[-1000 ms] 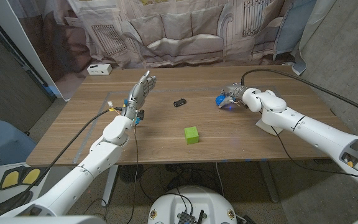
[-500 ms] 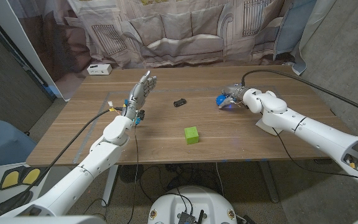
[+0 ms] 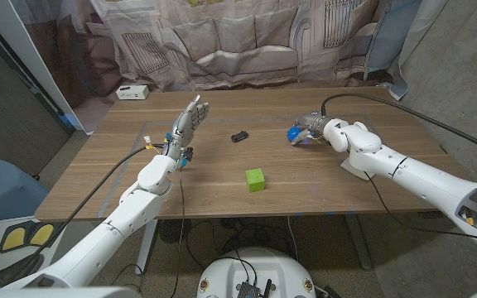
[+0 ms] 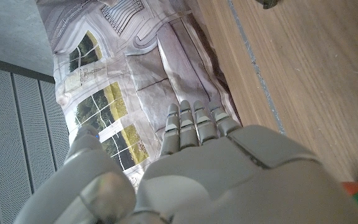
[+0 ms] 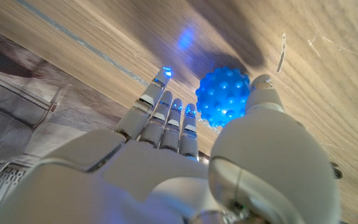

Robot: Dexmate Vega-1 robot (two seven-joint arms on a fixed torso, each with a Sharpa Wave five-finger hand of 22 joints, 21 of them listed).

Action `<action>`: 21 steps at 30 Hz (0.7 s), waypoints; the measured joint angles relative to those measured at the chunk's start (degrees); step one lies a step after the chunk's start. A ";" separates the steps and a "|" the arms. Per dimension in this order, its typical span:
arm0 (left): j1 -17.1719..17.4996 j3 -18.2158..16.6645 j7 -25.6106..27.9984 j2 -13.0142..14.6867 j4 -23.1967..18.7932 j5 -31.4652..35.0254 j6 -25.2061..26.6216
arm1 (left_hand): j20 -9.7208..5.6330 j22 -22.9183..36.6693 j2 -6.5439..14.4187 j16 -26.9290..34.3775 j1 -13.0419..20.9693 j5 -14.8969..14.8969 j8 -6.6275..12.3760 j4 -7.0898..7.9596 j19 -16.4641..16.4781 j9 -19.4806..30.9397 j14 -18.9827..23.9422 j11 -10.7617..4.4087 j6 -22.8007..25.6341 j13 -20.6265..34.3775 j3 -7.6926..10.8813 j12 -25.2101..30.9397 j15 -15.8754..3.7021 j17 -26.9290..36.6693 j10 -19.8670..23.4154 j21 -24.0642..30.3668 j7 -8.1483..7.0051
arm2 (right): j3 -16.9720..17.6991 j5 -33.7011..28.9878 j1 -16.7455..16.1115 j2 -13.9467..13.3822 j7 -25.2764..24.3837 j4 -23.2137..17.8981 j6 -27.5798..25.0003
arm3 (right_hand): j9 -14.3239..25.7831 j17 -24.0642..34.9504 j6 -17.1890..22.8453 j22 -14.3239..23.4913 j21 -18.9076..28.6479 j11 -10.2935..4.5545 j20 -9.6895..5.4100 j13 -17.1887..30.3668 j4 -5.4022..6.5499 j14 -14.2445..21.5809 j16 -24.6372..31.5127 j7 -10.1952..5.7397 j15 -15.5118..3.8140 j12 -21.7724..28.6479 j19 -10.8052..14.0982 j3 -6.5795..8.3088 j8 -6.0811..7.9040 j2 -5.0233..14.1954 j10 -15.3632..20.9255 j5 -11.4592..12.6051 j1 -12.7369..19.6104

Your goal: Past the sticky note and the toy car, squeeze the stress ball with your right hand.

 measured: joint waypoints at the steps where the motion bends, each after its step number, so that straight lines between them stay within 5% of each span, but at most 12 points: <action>1: 0.03 -0.01 0.03 0.03 -0.06 -0.02 0.13 | 0.00 0.00 0.00 0.00 0.00 0.00 0.00 0.00 0.00 0.00 0.00 0.00 0.00 0.00 0.00 0.00 0.00 0.00 0.00 0.00 0.00 | -0.24 -0.27 0.01 0.00 0.32 -0.09 -0.13 | 0.00 -0.04 -0.87 0.00 -0.19 0.08 0.17 0.00 0.00 -0.94 0.00 -0.06 0.26 0.00 -0.71 0.00 0.00 -0.34 -1.11 0.00 -0.34; 6: 0.07 -0.02 0.04 0.11 -0.20 -0.03 0.20 | 0.00 0.00 0.00 0.00 0.00 0.00 0.00 0.00 0.00 0.00 0.00 0.00 0.00 0.00 0.00 0.00 0.00 0.00 0.00 0.00 0.00 | -0.57 -1.07 0.25 0.04 1.62 -0.22 -0.55 | 0.00 -0.34 -3.51 0.00 -0.23 0.30 1.69 -0.24 0.24 -4.10 0.00 1.41 1.01 0.00 -3.24 -0.73 0.00 -0.42 -4.76 0.00 -1.63; 21: 0.10 -0.07 -0.02 0.14 -0.25 -0.10 0.26 | 0.00 0.00 0.00 0.00 0.00 0.00 0.00 0.00 0.00 0.00 0.00 0.00 -0.01 0.00 0.00 0.00 0.00 0.00 0.00 0.00 0.00 | -0.47 -1.79 0.27 -0.15 3.47 -1.25 -1.26 | 0.01 -0.84 -3.01 0.00 -0.23 1.04 1.66 -0.28 1.24 -5.73 0.49 3.20 1.63 0.46 -4.87 -2.14 1.13 -1.77 -6.65 0.83 -5.08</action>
